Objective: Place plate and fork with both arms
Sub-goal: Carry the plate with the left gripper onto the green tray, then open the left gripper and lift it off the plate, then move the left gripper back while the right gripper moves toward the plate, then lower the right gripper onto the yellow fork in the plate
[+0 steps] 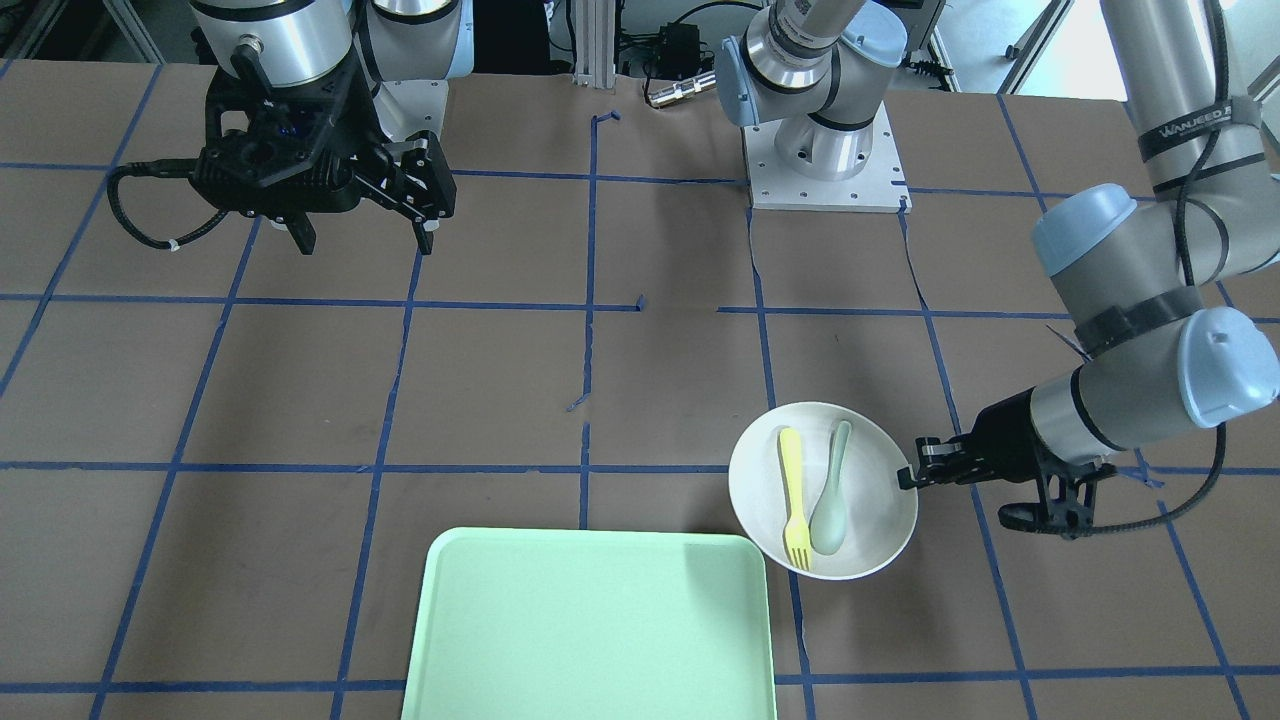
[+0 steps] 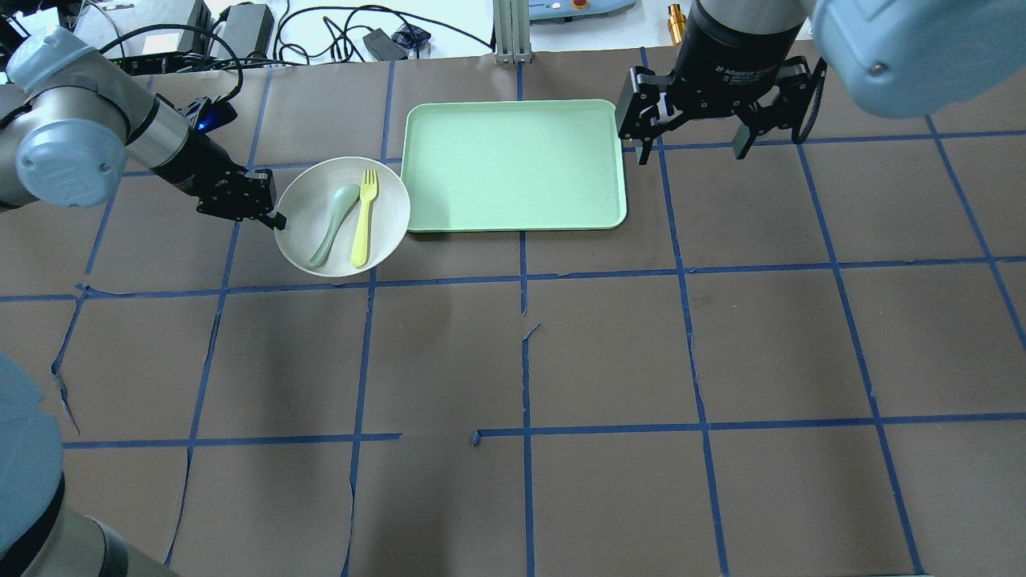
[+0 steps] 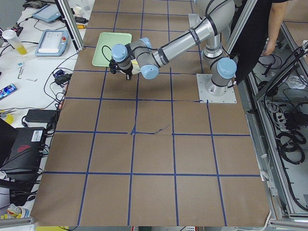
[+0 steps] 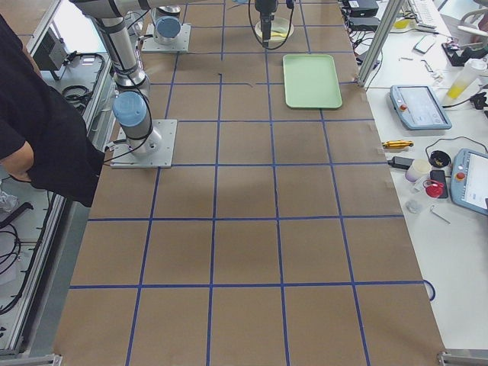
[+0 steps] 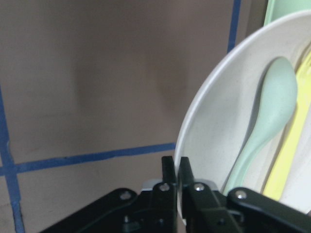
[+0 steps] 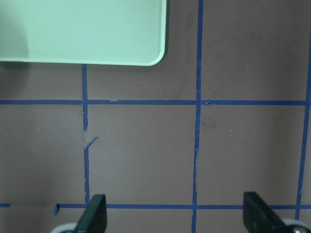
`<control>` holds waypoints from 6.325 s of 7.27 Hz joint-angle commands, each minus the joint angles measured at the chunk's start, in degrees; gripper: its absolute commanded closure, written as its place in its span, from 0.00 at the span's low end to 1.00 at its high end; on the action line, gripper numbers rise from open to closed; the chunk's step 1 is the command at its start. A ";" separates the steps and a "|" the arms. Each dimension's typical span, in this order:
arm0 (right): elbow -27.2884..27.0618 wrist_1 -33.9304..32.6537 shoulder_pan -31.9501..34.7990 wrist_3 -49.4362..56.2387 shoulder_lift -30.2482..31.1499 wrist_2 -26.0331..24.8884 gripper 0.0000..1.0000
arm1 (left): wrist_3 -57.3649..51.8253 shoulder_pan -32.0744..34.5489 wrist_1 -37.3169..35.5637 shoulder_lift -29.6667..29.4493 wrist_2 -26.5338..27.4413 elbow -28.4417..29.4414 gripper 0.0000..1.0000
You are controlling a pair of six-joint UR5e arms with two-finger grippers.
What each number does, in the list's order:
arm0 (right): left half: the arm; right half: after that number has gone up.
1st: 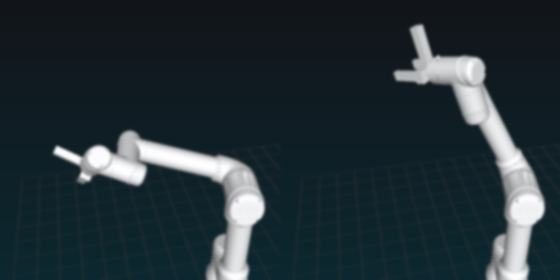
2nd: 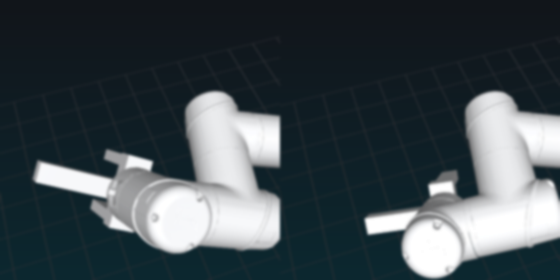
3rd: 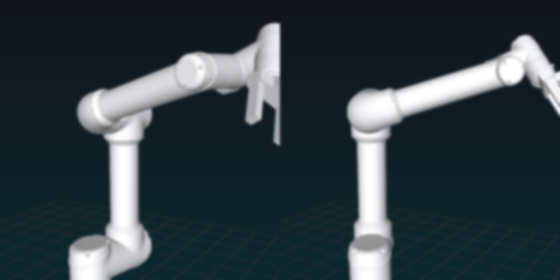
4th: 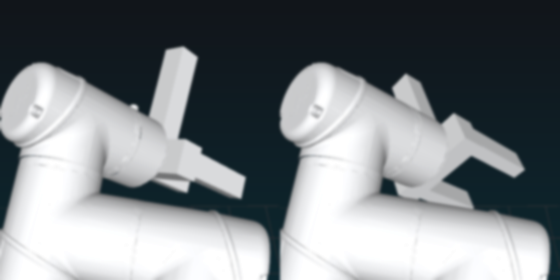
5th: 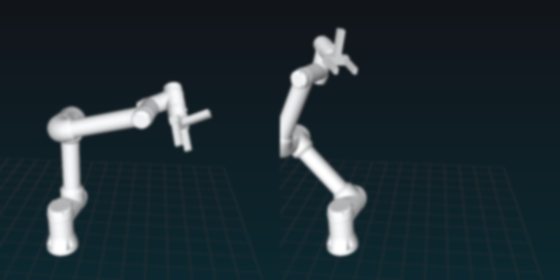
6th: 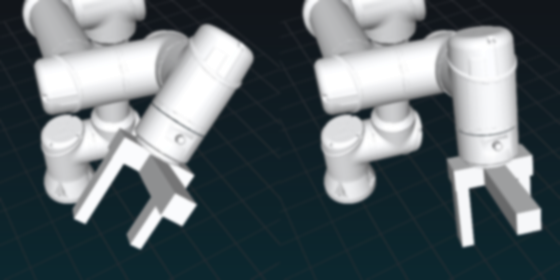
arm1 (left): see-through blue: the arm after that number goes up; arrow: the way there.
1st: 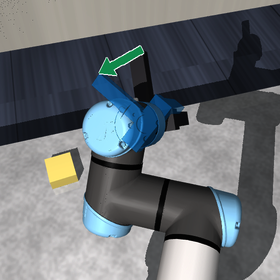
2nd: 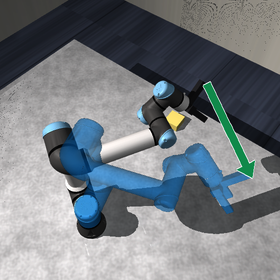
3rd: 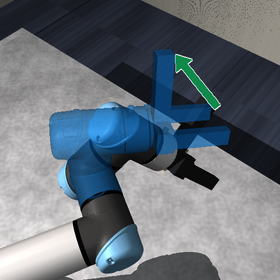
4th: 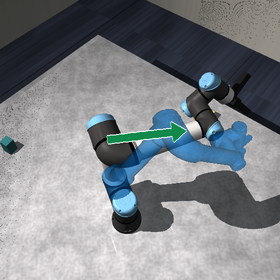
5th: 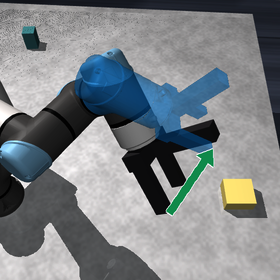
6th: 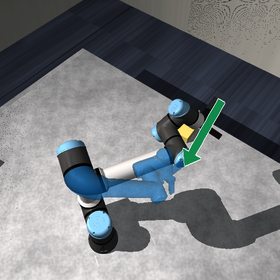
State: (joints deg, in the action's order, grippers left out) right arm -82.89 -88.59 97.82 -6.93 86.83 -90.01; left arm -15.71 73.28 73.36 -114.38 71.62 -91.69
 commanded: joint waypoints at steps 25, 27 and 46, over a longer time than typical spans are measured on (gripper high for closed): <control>-0.26 0.00 0.09 0.08 0.00 0.01 0.00 | 22.12 18.13 -11.92 -22.64 -8.62 21.47 0.19; -0.26 0.00 0.09 0.08 -0.09 0.01 0.00 | 21.34 15.86 -4.78 -17.05 -0.05 21.12 0.08; 16.48 -23.56 5.10 -1.87 -35.99 2.10 0.00 | 19.66 15.32 11.02 22.45 18.29 -1.12 0.00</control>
State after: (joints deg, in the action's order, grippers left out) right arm -72.72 -111.33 102.61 -9.91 57.64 -89.91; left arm 3.97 88.59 84.19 -92.07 89.81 -92.74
